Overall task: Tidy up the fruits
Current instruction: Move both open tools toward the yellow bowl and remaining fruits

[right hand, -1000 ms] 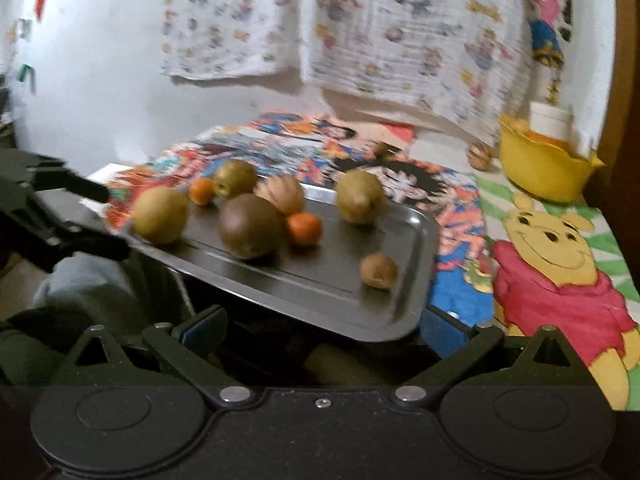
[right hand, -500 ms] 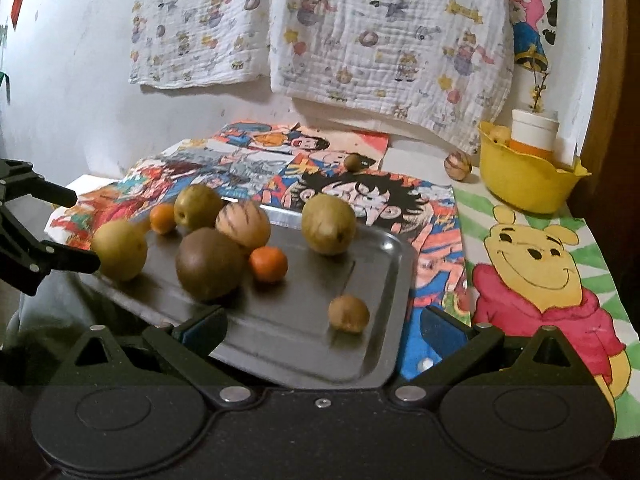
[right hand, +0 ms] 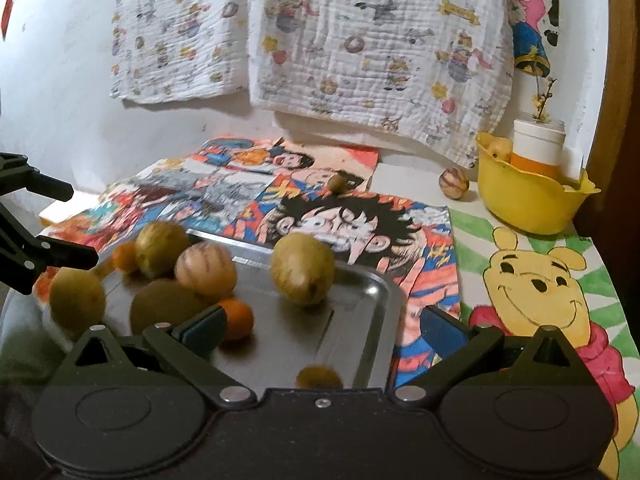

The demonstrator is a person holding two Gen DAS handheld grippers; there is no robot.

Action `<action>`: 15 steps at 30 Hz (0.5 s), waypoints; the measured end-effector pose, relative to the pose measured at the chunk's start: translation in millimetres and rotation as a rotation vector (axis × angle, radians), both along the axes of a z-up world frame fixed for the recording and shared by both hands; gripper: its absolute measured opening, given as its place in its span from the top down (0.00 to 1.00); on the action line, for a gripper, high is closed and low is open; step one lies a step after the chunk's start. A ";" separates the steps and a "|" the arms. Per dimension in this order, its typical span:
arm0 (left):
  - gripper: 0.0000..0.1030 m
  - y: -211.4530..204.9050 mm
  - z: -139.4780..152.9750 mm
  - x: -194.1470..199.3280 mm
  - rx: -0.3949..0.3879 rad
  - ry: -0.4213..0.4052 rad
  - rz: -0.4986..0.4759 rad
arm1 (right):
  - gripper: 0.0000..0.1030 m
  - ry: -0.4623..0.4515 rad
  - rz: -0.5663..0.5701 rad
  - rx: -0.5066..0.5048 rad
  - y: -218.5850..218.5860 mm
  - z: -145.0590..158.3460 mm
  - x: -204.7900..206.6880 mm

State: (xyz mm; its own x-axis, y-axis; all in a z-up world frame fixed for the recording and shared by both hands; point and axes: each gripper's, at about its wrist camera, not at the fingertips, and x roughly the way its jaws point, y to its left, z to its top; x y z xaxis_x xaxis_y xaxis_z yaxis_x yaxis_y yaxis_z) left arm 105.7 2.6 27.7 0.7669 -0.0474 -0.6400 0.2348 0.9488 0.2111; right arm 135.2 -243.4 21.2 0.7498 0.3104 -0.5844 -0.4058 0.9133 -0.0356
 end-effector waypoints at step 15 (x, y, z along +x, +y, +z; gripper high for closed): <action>0.00 -14.0 -0.4 76.5 0.079 -0.019 -0.012 | 0.01 -0.116 -0.085 0.055 8.8 1.4 46.2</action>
